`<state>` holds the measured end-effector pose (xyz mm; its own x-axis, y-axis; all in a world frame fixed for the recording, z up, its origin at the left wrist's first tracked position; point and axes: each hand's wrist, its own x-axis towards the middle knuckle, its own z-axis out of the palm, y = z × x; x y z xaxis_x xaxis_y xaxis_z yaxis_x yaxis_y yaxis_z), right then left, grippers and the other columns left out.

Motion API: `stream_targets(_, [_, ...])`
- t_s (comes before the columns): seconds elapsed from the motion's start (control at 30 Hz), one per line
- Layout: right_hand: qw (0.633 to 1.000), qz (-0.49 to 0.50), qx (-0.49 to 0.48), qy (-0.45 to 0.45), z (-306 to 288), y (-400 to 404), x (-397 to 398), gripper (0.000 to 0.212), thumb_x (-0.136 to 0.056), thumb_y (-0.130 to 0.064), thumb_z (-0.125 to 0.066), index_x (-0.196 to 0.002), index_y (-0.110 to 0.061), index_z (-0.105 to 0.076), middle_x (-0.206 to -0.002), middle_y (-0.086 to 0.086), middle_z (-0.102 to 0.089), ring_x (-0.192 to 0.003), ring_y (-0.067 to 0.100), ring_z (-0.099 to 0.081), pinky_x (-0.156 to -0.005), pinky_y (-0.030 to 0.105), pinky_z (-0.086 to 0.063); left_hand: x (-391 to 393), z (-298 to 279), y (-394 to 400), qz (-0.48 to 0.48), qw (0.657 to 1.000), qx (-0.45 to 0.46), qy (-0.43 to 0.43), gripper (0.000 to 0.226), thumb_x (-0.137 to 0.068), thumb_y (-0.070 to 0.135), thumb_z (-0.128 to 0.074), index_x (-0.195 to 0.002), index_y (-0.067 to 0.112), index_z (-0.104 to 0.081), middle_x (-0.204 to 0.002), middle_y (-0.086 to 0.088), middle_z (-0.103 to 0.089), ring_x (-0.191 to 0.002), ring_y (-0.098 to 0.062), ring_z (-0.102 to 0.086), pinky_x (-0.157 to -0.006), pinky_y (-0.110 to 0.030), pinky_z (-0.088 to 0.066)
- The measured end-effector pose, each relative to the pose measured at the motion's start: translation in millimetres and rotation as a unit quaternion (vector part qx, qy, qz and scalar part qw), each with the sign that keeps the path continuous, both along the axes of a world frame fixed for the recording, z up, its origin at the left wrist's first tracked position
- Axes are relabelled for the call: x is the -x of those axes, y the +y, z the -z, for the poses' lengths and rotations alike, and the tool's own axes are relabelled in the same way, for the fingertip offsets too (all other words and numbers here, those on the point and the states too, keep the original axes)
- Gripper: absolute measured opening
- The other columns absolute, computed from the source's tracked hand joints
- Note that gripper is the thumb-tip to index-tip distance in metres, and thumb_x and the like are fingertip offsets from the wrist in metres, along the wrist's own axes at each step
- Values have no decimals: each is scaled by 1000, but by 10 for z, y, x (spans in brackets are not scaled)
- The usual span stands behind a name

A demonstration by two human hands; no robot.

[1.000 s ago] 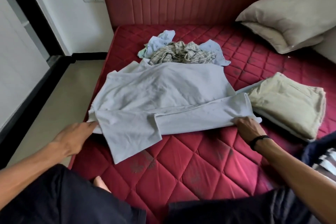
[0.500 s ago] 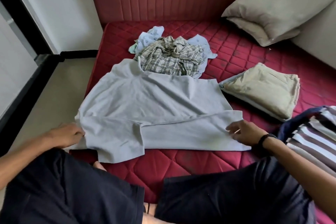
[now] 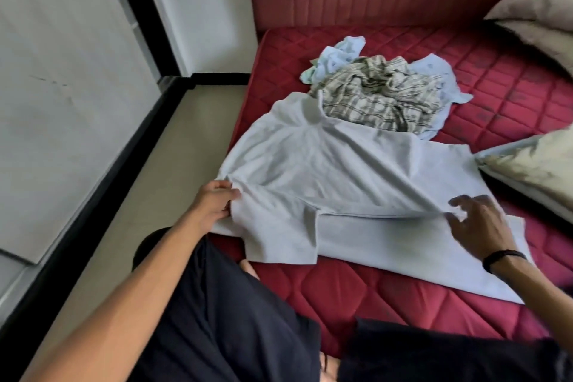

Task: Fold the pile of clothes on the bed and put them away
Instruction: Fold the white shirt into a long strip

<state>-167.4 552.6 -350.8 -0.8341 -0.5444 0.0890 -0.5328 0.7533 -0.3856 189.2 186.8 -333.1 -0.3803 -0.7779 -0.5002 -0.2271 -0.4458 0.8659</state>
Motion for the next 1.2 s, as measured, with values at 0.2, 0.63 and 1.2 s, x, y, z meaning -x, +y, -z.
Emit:
stream_targets(0.2, [921, -380, 82, -8, 80, -854, -1834, 71, -82, -63, -76, -142, -29, -58, -134, -2, -56, -123, 14, -51, -107, 29, -44, 107, -120, 18, 3, 989, -71, 133, 23, -100, -3, -56, -105, 20, -57, -95, -5, -70, -76, -18, -70, -73, -35, -57])
stream_targets(0.63, [895, -432, 84, -75, 128, -1572, -2218, 35, -88, -19, -45, -114, -21, -68, -110, -8, -67, -100, 17, -62, -89, 30, -49, -168, -78, 335, 322, 880, 287, -197, 110, -95, 21, -70, -159, 47, 16, -169, 14, -14, -133, -25, -56, -87, -21, -48])
stream_targets(1.2, [954, -116, 36, -273, 92, -2261, -1740, 32, -94, -49, -69, -89, -17, -70, -88, -1, -70, -79, 13, -65, -60, 27, -46, -26, -8, 237, 236, 847, 384, -283, 48, -79, 64, -77, -67, 22, -59, -67, 2, -58, -69, -21, -62, -63, -33, -42])
